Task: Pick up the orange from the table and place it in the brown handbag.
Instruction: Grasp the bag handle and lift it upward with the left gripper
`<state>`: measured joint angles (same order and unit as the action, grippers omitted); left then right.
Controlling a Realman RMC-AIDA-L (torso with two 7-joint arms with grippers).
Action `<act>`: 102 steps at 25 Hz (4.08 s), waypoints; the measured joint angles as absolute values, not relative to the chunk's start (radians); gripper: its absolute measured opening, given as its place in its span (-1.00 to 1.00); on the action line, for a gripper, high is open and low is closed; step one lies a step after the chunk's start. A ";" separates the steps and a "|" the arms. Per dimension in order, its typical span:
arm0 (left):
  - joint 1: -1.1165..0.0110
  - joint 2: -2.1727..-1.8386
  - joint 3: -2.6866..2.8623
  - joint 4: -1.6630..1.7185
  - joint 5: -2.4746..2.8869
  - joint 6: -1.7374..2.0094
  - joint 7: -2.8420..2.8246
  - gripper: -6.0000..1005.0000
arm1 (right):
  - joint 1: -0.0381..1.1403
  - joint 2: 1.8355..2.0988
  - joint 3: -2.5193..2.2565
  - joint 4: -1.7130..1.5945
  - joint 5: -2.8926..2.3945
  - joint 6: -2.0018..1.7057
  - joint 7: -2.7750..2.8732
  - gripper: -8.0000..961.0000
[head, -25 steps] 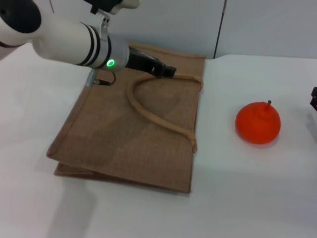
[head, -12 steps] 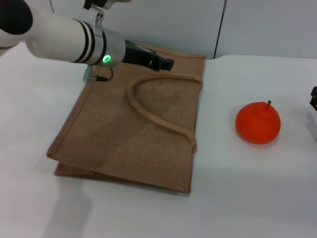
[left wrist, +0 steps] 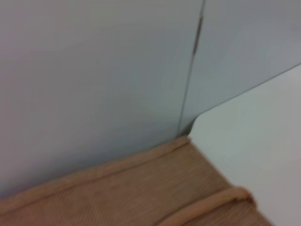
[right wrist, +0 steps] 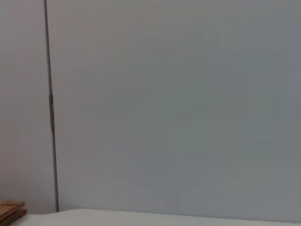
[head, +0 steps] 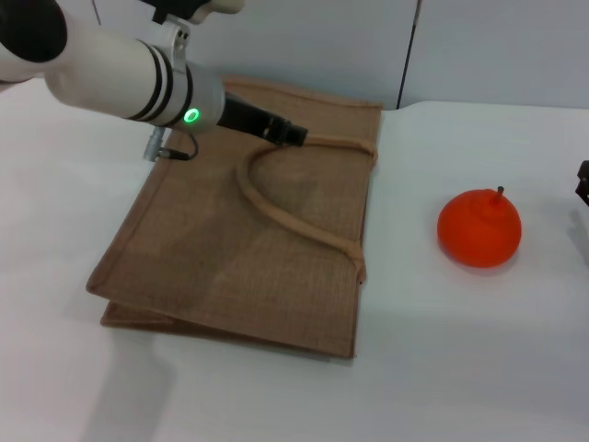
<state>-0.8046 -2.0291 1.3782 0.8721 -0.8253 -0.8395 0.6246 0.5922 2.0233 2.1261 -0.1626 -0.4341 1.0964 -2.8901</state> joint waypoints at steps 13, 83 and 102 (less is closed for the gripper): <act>-0.796 -2.025 1.317 0.871 -0.760 -0.883 0.551 0.20 | 0.592 2.023 2.126 -0.163 -0.434 1.099 -2.889 0.66; -0.856 -2.009 1.266 0.648 -0.747 -0.818 0.569 -0.12 | 0.597 2.025 2.123 -0.186 -0.434 1.177 -2.888 0.64; -0.868 -2.008 1.266 0.597 -0.751 -0.787 0.569 -0.11 | 0.597 2.025 2.123 -0.190 -0.434 1.209 -2.888 0.64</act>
<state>-0.8678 -2.0079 1.2656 0.5968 -0.7506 -0.7874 0.5692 0.5967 2.0249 2.1230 -0.1898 -0.4341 1.2088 -2.8885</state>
